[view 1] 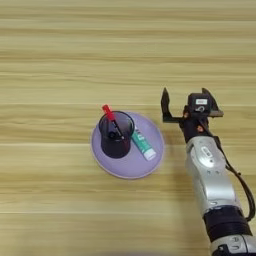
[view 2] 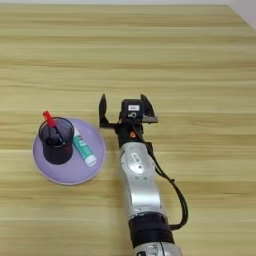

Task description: Move the objects on the table

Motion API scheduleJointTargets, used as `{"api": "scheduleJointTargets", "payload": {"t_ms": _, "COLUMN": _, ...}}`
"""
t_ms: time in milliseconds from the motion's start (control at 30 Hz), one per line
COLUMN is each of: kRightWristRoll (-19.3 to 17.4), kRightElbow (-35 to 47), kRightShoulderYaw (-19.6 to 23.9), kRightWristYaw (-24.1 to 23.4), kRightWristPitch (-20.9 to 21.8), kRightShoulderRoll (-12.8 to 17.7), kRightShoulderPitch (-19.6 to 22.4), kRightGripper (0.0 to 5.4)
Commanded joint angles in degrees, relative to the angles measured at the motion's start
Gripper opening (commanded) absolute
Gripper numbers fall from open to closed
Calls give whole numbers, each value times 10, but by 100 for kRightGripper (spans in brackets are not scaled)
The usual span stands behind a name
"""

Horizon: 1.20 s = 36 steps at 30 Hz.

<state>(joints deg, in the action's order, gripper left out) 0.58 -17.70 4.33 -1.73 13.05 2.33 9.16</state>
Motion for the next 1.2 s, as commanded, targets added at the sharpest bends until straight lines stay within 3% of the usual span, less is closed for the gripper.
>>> {"api": "scheduleJointTargets", "payload": {"t_ms": 33, "kRightWristRoll": 1, "kRightElbow": 25, "kRightShoulderYaw": 0, "kRightWristYaw": 1, "kRightWristPitch": 9, "kRightShoulderRoll": 7, "kRightShoulderPitch": 36, "kRightGripper": 539}}
{"api": "scheduleJointTargets", "payload": {"t_ms": 300, "kRightWristRoll": 1, "kRightElbow": 24, "kRightShoulderYaw": 0, "kRightWristYaw": 1, "kRightWristPitch": 9, "kRightShoulderRoll": 7, "kRightShoulderPitch": 36, "kRightGripper": 539}}
{"api": "scheduleJointTargets", "payload": {"t_ms": 600, "kRightWristRoll": 42, "kRightElbow": 43, "kRightShoulderYaw": -23, "kRightWristYaw": 5, "kRightWristPitch": 39, "kRightShoulderRoll": 21, "kRightShoulderPitch": 25, "kRightGripper": 539}}
{"api": "scheduleJointTargets", "payload": {"t_ms": 867, "kRightWristRoll": 49, "kRightElbow": 75, "kRightShoulderYaw": -65, "kRightWristYaw": 78, "kRightWristPitch": 40, "kRightShoulderRoll": 52, "kRightShoulderPitch": 9, "kRightGripper": 539}}
{"api": "scheduleJointTargets", "payload": {"t_ms": 1200, "kRightWristRoll": 10, "kRightElbow": 131, "kRightShoulderYaw": -125, "kRightWristYaw": 200, "kRightWristPitch": 51, "kRightShoulderRoll": 63, "kRightShoulderPitch": -26, "kRightGripper": 539}}
